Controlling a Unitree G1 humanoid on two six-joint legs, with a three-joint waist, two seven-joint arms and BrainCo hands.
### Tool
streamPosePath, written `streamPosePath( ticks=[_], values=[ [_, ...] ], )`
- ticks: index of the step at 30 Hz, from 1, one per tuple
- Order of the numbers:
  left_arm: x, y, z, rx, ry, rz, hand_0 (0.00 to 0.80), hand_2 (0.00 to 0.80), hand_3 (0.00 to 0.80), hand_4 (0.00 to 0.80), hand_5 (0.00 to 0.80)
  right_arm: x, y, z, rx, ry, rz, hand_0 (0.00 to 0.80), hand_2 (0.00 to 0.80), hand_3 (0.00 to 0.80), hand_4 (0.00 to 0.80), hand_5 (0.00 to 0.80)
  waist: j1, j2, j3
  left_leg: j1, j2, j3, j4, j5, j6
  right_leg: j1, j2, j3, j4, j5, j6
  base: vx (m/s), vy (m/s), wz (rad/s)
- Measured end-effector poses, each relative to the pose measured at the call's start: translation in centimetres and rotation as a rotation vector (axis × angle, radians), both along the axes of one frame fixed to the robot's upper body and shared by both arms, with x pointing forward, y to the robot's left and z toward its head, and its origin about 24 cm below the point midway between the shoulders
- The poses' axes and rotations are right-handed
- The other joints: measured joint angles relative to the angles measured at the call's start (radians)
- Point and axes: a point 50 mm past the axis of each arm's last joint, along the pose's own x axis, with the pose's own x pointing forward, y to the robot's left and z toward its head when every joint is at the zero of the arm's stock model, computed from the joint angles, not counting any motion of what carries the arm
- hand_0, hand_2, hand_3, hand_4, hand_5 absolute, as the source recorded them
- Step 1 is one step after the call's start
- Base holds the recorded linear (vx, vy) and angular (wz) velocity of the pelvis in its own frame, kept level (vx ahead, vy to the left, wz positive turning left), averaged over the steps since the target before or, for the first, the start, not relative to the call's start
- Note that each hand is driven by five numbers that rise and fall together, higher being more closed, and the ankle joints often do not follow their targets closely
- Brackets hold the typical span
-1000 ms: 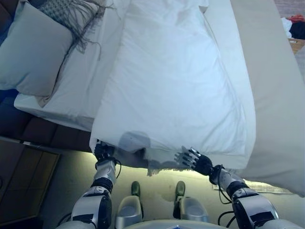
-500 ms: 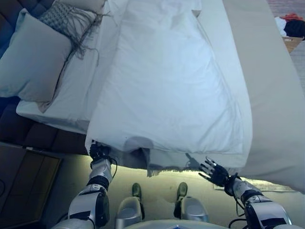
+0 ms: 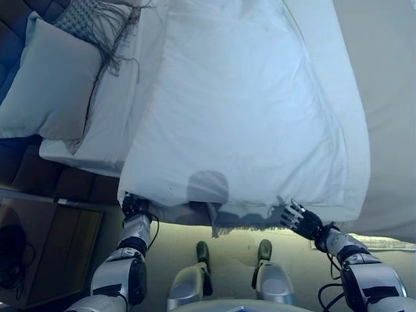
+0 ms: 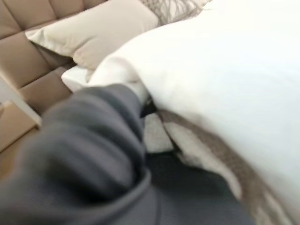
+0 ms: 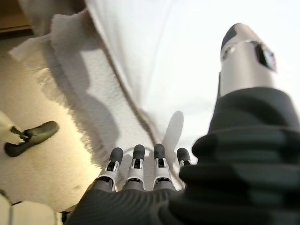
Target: Make the bed neatly
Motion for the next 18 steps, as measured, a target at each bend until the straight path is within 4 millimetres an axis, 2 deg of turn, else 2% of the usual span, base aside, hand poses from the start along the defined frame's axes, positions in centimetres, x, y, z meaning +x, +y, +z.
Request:
streamPosePath(
  ticks=[5,12,15,18],
  values=[
    [0.7,-0.1,0.5,-0.021,-0.006,0.003,0.800,0.800,0.800,0.800,0.800,0.7,0.3,0.4,0.010,-0.024,-0.008,0.000,0.000,0.000,0.000,0.000,0.024,-0.025,0.018,-0.007,0.006,-0.017,-0.002,0.003,-0.006,0.007,0.011,-0.002,-0.016,0.003,-0.004,-0.064,-0.060,0.08],
    [1.0,-0.3,0.8,-0.016,-0.017,-0.031,0.800,0.800,0.800,0.800,0.800,1.1,1.2,0.3,0.048,-0.043,-0.035,0.000,0.000,0.000,0.000,0.000,0.030,-0.070,0.037,0.002,0.006,-0.027,-0.003,0.004,-0.007,0.066,0.025,-0.008,-0.059,0.004,-0.002,-0.011,-0.062,0.20],
    [0.7,-0.7,0.4,0.005,-0.004,-0.092,0.800,0.800,0.800,0.800,0.800,1.0,1.8,-0.1,0.086,-0.047,-0.058,0.000,0.000,0.000,0.000,0.000,0.055,-0.081,0.036,0.043,0.006,-0.028,-0.013,0.003,-0.007,0.120,0.030,-0.011,-0.088,0.004,-0.001,0.117,-0.036,0.13],
    [-0.5,-0.6,-0.6,0.029,0.033,-0.137,0.800,0.800,0.800,0.800,0.800,0.7,2.6,-0.7,0.112,-0.039,-0.064,0.000,0.000,0.000,0.000,0.000,0.056,-0.095,0.027,0.093,0.005,-0.028,-0.032,-0.003,-0.015,0.184,0.032,-0.024,-0.117,-0.001,0.003,0.151,0.015,0.13]
  ],
)
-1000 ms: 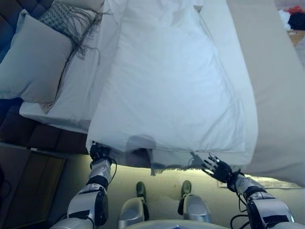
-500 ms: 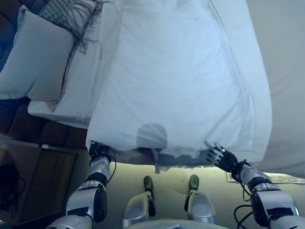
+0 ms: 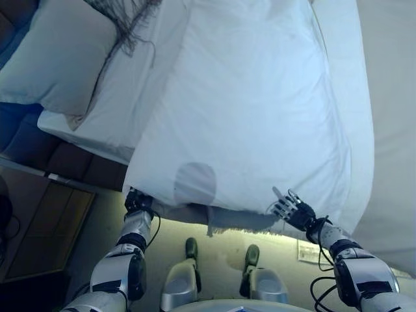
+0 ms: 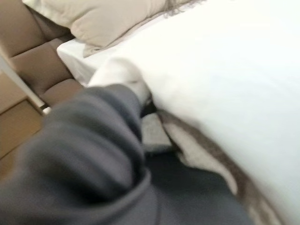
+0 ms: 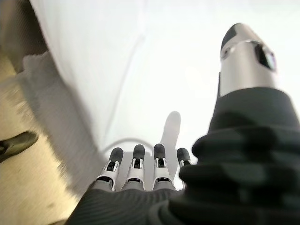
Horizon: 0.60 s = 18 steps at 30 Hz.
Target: Make the bed neatly
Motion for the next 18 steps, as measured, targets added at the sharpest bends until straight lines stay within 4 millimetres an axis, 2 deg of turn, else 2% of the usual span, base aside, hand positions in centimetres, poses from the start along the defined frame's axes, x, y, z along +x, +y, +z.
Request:
streamPosePath(
  ticks=[4,6,12,18],
  values=[
    [-1.8,0.1,-1.5,0.017,0.061,-0.044,0.800,0.800,0.800,0.800,0.800,-1.8,0.3,-1.4,0.029,0.039,-0.026,0.000,0.000,0.000,0.000,0.000,0.005,-0.021,-0.032,0.024,-0.005,0.001,-0.008,-0.010,0.001,0.033,-0.002,0.001,0.000,-0.017,0.007,0.162,0.025,0.06],
    [-2.3,0.1,-1.9,0.027,0.085,-0.073,0.800,0.800,0.800,0.800,0.800,-3.2,0.4,-2.4,0.035,0.078,-0.035,0.000,0.000,0.000,0.000,0.000,0.024,-0.028,-0.042,0.047,-0.007,0.004,-0.010,-0.014,0.001,0.053,-0.004,0.005,0.000,-0.023,0.008,0.122,0.015,-0.02],
    [-3.7,0.0,-3.1,0.027,0.150,-0.112,0.800,0.800,0.800,0.800,0.800,-5.8,0.5,-4.0,0.051,0.143,-0.061,0.000,0.000,0.000,0.000,0.000,0.023,-0.026,-0.077,0.065,-0.007,0.005,-0.001,-0.032,0.001,0.074,-0.004,0.007,0.000,-0.033,0.012,0.040,0.005,0.00],
    [-4.0,-0.2,-3.3,0.033,0.163,-0.133,0.800,0.800,0.800,0.800,0.800,-6.3,0.3,-4.2,0.040,0.141,-0.070,0.000,0.000,0.000,0.000,0.000,0.022,-0.015,-0.084,0.046,-0.003,0.005,0.013,-0.039,-0.002,0.053,-0.003,0.020,0.008,-0.034,0.010,-0.062,-0.004,-0.05]
  ],
)
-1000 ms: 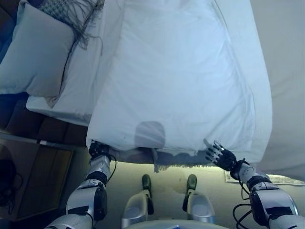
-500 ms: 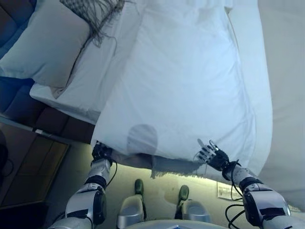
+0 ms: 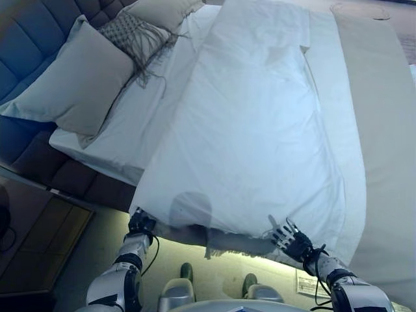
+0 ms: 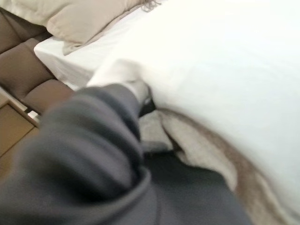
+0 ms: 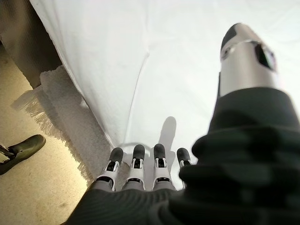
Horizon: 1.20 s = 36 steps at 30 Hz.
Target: Make the bed neatly
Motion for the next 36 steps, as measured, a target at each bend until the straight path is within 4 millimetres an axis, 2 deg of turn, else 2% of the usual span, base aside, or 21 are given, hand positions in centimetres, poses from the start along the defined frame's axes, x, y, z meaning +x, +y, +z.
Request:
streamPosePath(
  ticks=[1,2,3,8,12,14,17,20,22,26,29,34,36],
  values=[
    [0.0,-0.1,0.0,-0.006,-0.004,-0.005,0.800,0.800,0.800,0.800,0.800,0.0,0.0,0.0,-0.002,-0.003,-0.001,0.000,0.000,0.000,0.000,0.000,0.001,0.003,-0.001,-0.010,0.000,0.000,0.003,0.000,0.000,-0.009,-0.001,0.002,0.004,0.000,0.000,-0.079,-0.019,-0.01],
    [0.1,-0.3,0.0,-0.011,-0.009,-0.013,0.351,0.351,0.351,0.351,0.351,0.0,0.0,0.0,-0.004,-0.001,0.001,0.000,0.000,0.000,0.000,0.000,0.001,0.006,-0.003,-0.019,0.000,-0.001,0.007,0.000,0.000,-0.017,-0.001,0.002,0.006,0.000,0.000,-0.089,-0.026,0.01],
    [0.1,-0.5,0.0,-0.018,-0.015,-0.020,0.000,0.000,0.000,0.000,0.000,0.1,0.1,0.0,-0.003,-0.002,0.001,0.000,0.000,0.000,0.000,0.000,0.002,0.009,-0.003,-0.026,0.000,0.000,0.009,0.000,0.000,-0.024,0.000,0.002,0.007,0.000,0.000,-0.114,-0.044,0.06],
    [0.3,-1.9,0.2,0.050,-0.046,-0.183,0.000,0.000,0.000,0.000,0.000,0.5,0.4,0.1,-0.005,-0.023,-0.002,0.000,0.000,0.000,0.000,0.000,0.004,0.026,0.001,-0.106,0.002,0.000,0.047,0.003,0.005,-0.090,-0.001,0.003,0.034,-0.006,-0.003,-0.166,-0.059,0.15],
    [0.6,-3.3,0.3,0.196,-0.037,-0.412,0.000,0.000,0.000,0.000,0.000,1.3,0.5,0.5,-0.001,-0.049,-0.015,0.000,0.000,0.000,0.000,0.000,0.024,0.038,0.026,-0.150,0.002,0.003,0.058,0.005,0.007,-0.141,-0.001,0.009,0.058,-0.007,-0.004,-0.192,-0.035,0.00],
    [1.1,-3.6,0.6,0.320,-0.013,-0.540,0.000,0.000,0.000,0.000,0.000,2.6,0.9,1.1,-0.008,-0.072,0.007,0.000,0.000,0.000,0.000,0.000,0.027,0.037,0.060,-0.178,0.003,0.004,0.065,0.012,0.009,-0.178,-0.005,0.012,0.081,-0.006,-0.004,-0.155,0.009,-0.03],
    [2.0,-3.0,1.1,0.488,0.038,-0.681,0.000,0.000,0.000,0.000,0.000,5.6,1.3,2.9,-0.005,-0.150,0.019,0.000,0.000,0.000,0.000,0.000,0.026,0.028,0.125,-0.215,-0.001,0.014,0.069,0.024,0.018,-0.235,-0.016,0.026,0.116,-0.006,-0.004,-0.141,0.026,-0.09],
    [1.9,-1.6,1.0,0.605,0.123,-0.752,0.000,0.000,0.000,0.000,0.000,8.1,1.9,4.7,0.000,-0.220,0.038,0.000,0.000,0.000,0.000,0.000,0.025,0.015,0.180,-0.238,-0.008,0.031,0.069,0.030,0.026,-0.275,-0.027,0.042,0.137,-0.003,0.000,-0.099,0.008,-0.10],
    [1.1,-1.0,0.4,0.683,0.207,-0.832,0.000,0.000,0.000,0.000,0.000,8.8,2.1,5.3,0.006,-0.241,0.037,0.000,0.000,0.000,0.000,0.000,0.027,0.008,0.199,-0.252,-0.014,0.034,0.069,0.033,0.030,-0.296,-0.034,0.047,0.145,-0.003,0.002,-0.073,0.003,-0.04],
    [-0.6,0.1,-0.7,0.687,0.340,-0.866,0.000,0.000,0.000,0.000,0.000,9.9,2.3,6.1,0.015,-0.276,0.023,0.000,0.000,0.000,0.000,0.000,0.030,-0.007,0.232,-0.271,-0.019,0.037,0.069,0.036,0.034,-0.321,-0.039,0.054,0.155,-0.001,0.005,-0.072,-0.013,-0.02],
    [-1.2,0.4,-1.0,0.672,0.369,-0.871,0.000,0.000,0.000,0.000,0.000,10.4,2.4,6.6,0.025,-0.298,0.007,0.000,0.000,0.000,0.000,0.000,0.028,-0.011,0.240,-0.293,-0.021,0.048,0.071,0.041,0.039,-0.355,-0.044,0.065,0.171,0.000,0.006,-0.063,0.005,-0.09],
    [-1.2,0.4,-1.0,0.657,0.367,-0.863,0.000,0.000,0.000,0.000,0.000,10.5,2.1,6.9,0.062,-0.313,-0.046,0.000,0.000,0.000,0.000,0.000,0.026,-0.006,0.248,-0.329,-0.032,0.060,0.078,0.047,0.049,-0.421,-0.058,0.091,0.217,-0.006,0.012,-0.031,0.032,-0.09],
    [-0.9,0.4,-0.8,0.615,0.340,-0.810,0.000,0.000,0.000,0.000,0.000,10.6,1.7,7.1,0.076,-0.324,-0.080,0.000,0.000,0.000,0.000,0.000,0.024,-0.001,0.249,-0.361,-0.038,0.062,0.088,0.050,0.053,-0.466,-0.070,0.097,0.249,-0.014,0.015,-0.010,0.013,-0.02]
  ],
)
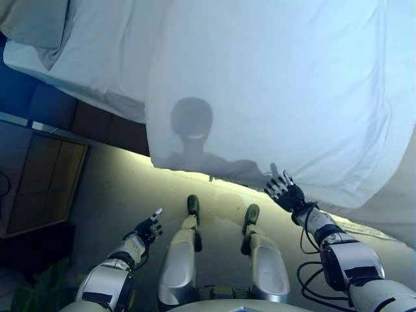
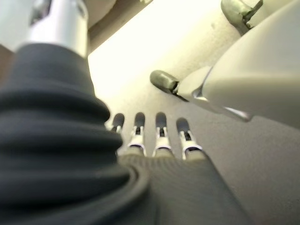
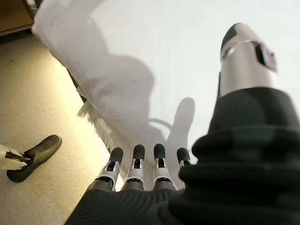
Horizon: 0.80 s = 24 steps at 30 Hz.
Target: Make the bed neatly
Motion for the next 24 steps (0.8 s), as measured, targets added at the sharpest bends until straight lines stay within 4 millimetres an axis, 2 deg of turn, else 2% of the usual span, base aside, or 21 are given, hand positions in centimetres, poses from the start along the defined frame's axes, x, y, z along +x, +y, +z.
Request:
streamPosePath(
  ticks=[7,14,17,21,24],
  values=[
    [2.1,-0.4,1.7,-0.230,-0.180,0.251,0.000,0.000,0.000,0.000,0.000,1.0,-1.3,1.2,0.060,0.002,-0.158,0.000,0.000,0.000,0.000,0.000,0.000,0.028,0.014,-0.075,-0.018,0.026,0.019,0.012,0.017,-0.122,-0.027,0.042,0.085,-0.009,0.003,0.005,0.026,-0.06],
    [5.4,-0.5,5.6,-0.524,-0.487,0.499,0.000,0.000,0.000,0.000,0.000,1.4,-3.0,2.5,0.099,0.013,-0.263,0.000,0.000,0.000,0.000,0.000,-0.004,0.043,0.017,-0.132,-0.028,0.050,0.024,0.020,0.027,-0.212,-0.037,0.075,0.117,-0.006,0.009,0.011,-0.003,-0.08],
    [6.9,-0.5,7.8,-0.583,-0.612,0.540,0.000,0.000,0.000,0.000,0.000,1.5,-3.6,2.9,0.122,0.005,-0.307,0.000,0.000,0.000,0.000,0.000,-0.013,0.048,0.018,-0.175,-0.029,0.058,0.040,0.021,0.029,-0.261,-0.038,0.089,0.141,-0.002,0.005,0.020,-0.010,-0.05],
    [7.7,-0.3,9.5,-0.587,-0.689,0.570,0.000,0.000,0.000,0.000,0.000,2.2,-4.1,4.0,0.151,-0.049,-0.342,0.000,0.000,0.000,0.000,0.000,-0.028,0.050,0.019,-0.205,-0.030,0.078,0.051,0.021,0.029,-0.312,-0.038,0.117,0.161,-0.002,0.004,0.026,-0.030,-0.16],
    [8.2,-0.5,10.2,-0.603,-0.709,0.570,0.000,0.000,0.000,0.000,0.000,2.6,-5.3,5.3,0.163,-0.099,-0.399,0.000,0.000,0.000,0.000,0.000,-0.031,0.063,0.022,-0.223,-0.031,0.080,0.058,0.019,0.026,-0.343,-0.037,0.132,0.175,-0.001,0.002,0.034,-0.050,-0.13]
  ],
)
